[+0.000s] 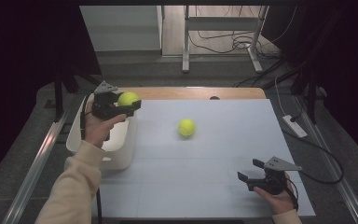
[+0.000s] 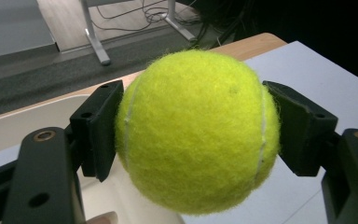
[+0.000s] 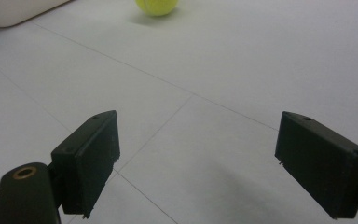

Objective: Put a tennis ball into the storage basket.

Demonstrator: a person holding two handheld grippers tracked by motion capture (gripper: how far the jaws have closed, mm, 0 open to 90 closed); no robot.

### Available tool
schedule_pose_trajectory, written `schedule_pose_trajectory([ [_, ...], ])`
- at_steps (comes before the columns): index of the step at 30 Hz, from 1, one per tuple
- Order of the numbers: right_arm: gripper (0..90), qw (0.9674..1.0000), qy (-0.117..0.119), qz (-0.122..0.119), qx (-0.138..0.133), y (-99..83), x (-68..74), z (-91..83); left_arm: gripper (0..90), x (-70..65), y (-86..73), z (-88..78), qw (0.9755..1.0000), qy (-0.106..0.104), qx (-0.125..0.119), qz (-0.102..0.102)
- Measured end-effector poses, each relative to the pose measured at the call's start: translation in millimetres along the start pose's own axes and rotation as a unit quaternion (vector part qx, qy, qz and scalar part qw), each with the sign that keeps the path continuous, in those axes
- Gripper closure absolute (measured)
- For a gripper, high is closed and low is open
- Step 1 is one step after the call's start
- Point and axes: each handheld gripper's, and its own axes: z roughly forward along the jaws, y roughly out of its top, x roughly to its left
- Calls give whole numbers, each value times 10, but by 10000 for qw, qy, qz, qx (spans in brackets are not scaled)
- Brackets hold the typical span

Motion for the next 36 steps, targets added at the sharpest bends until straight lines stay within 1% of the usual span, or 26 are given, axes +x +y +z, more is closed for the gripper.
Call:
schedule_pose_trajectory([
  [2, 139, 10000, 1, 2, -2, 0, 0, -1, 260, 15, -1, 4, 10000, 13, 5, -17],
  [5, 139, 10000, 1, 4, -3, -1, -1, -2, 260, 64, 0, 8, 9999, 95, 34, -54],
  [15, 139, 10000, 0, 4, 0, -1, 1, -2, 260, 169, -8, 1, 9996, 223, 102, -114],
  [20, 139, 10000, 2, 3, 1, 0, 3, 0, 260, 262, -27, 12, 9991, 330, 178, -196],
  [27, 139, 10000, 0, 2, 0, -1, 2, -2, 260, 334, -22, 12, 9985, 442, 246, -222],
  [31, 139, 10000, -9, 4, -2, -1, 1, -4, 260, 377, -4, 29, 9978, 545, 323, -195],
  [36, 139, 10000, 5, 18, -19, -1, 1, -7, 260, 435, -1, 51, 9971, 615, 403, -219],
])
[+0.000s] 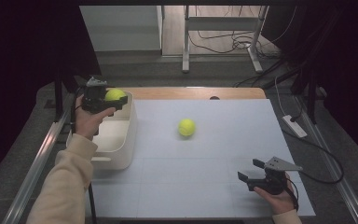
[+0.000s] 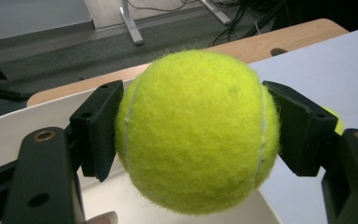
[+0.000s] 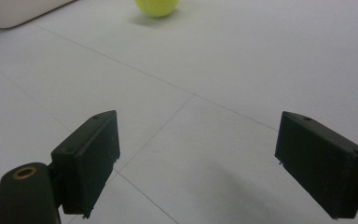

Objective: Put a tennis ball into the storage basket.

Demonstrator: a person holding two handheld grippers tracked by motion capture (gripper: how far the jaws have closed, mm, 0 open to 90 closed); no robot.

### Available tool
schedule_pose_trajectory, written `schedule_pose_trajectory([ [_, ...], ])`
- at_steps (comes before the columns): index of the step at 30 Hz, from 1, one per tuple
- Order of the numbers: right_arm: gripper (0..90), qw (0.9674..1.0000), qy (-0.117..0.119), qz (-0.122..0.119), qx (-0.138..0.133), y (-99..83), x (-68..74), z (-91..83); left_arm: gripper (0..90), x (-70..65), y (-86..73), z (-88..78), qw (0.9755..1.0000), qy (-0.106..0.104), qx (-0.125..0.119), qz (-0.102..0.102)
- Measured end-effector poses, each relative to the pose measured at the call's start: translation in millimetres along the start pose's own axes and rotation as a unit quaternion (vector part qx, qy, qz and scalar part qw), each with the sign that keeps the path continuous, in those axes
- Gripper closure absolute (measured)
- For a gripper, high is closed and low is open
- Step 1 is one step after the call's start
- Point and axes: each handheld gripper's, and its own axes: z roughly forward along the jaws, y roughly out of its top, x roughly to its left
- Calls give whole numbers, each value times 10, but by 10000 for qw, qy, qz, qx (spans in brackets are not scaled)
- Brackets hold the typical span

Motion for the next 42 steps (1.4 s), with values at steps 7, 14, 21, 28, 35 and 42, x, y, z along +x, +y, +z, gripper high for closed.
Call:
schedule_pose_trajectory([
  [7, 139, 10000, 9, -8, 4, 3, 4, 4, 259, 92, -11, 26, 9998, 127, 120, -71],
  [14, 139, 10000, 5, -11, 20, 4, 2, 10, 259, 202, -1, 111, 9984, 392, 391, -108],
  [21, 140, 10000, 3, -3, 14, 1, -3, 7, 259, 270, -9, 186, 9976, 427, 516, -176],
  [28, 139, 10000, 3, -9, 15, 1, -1, 7, 258, 339, -22, 245, 9954, 554, 744, -240],
  [35, 139, 10000, 8, -11, 24, 1, -2, 11, 258, 411, -41, 294, 9935, 655, 875, -316],
  [42, 140, 10000, 11, -8, 34, -1, -5, 17, 258, 415, -39, 278, 9934, 719, 847, -300],
])
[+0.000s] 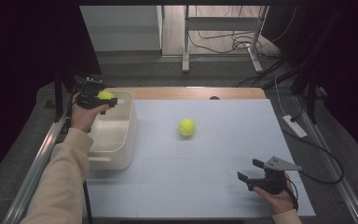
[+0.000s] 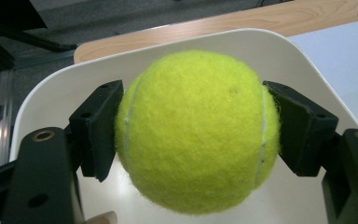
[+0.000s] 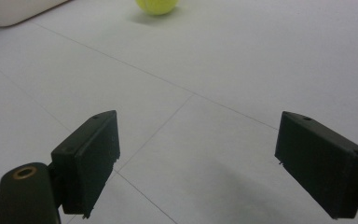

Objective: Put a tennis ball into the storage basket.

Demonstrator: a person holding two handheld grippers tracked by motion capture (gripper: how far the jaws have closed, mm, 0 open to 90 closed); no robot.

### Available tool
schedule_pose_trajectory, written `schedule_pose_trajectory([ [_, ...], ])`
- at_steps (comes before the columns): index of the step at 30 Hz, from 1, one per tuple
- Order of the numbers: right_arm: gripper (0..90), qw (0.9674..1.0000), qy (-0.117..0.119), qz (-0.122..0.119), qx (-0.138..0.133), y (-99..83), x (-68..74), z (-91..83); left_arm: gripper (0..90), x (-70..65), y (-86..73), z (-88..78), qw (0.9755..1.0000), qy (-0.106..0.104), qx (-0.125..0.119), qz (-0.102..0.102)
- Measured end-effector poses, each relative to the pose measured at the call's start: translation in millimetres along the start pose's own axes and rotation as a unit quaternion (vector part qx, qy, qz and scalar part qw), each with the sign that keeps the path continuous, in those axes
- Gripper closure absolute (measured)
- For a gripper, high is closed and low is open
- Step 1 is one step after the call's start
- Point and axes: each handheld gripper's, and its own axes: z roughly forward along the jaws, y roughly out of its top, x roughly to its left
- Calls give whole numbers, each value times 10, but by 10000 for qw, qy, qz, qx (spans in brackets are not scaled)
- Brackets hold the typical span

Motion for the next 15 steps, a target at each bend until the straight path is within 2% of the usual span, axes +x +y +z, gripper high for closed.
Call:
schedule_pose_trajectory([
  [8, 139, 10000, 3, -4, -2, 1, 1, 0, 242, 19, -8, -18, 10000, 37, -2, -29],
  [10, 139, 10000, 1, 5, -5, 1, -1, -2, 180, 8, 0, -58, 9999, -27, -127, -85],
  [11, 139, 10000, -8, 8, 4, 1, -2, -3, 167, 8, 0, -58, 9999, -27, -127, -85],
  [13, 139, 10000, -2, 20, -5, 1, -2, 0, 153, -26, 5, -124, 9994, -226, -244, -46],
  [15, 139, 10000, 3, 35, -9, 2, -1, 2, 149, -40, 3, -153, 9991, -307, -284, -17],
])
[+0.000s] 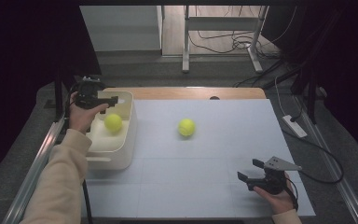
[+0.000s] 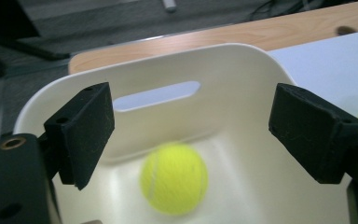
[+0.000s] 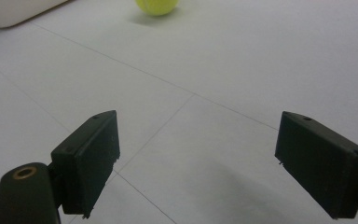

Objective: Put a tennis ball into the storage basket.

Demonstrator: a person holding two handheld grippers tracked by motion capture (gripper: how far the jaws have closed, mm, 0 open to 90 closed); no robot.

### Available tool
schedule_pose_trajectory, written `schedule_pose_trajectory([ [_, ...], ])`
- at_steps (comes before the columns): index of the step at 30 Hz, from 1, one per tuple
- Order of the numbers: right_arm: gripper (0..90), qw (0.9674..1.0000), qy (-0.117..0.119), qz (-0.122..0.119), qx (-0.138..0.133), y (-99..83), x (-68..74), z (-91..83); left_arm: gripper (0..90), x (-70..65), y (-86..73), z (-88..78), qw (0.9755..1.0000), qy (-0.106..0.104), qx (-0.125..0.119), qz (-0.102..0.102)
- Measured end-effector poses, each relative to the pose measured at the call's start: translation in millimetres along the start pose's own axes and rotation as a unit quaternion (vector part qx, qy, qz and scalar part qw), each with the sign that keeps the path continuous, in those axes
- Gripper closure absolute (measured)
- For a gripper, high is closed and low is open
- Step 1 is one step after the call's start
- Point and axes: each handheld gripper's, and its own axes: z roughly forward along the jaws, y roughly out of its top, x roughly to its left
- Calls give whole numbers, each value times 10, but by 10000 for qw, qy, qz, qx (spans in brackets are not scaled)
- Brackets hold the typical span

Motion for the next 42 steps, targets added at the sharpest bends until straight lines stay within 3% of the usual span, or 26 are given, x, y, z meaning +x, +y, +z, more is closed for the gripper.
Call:
schedule_pose_trajectory([
  [5, 139, 10000, -13, 20, -14, 7, -12, 9, 146, -76, -15, -105, 9991, -362, -124, 166],
  [9, 139, 10000, -3, 41, -14, 13, -15, 14, 146, -135, -27, -165, 9981, -517, -240, 245],
  [12, 140, 10000, -9, 33, -26, 20, -22, 13, 147, -199, -50, -233, 9965, -704, -356, 285],
  [23, 139, 10000, 3, 7, -53, 48, -15, 38, 149, -414, -159, -348, 9912, -1076, -591, 503],
  [25, 139, 10000, 6, 2, -51, 48, -15, 40, 151, -450, -166, -377, 9891, -1210, -652, 521],
  [42, 139, 10000, 12, -21, -27, 44, -5, 40, 152, -682, -233, -388, 9833, -1537, -658, 725],
])
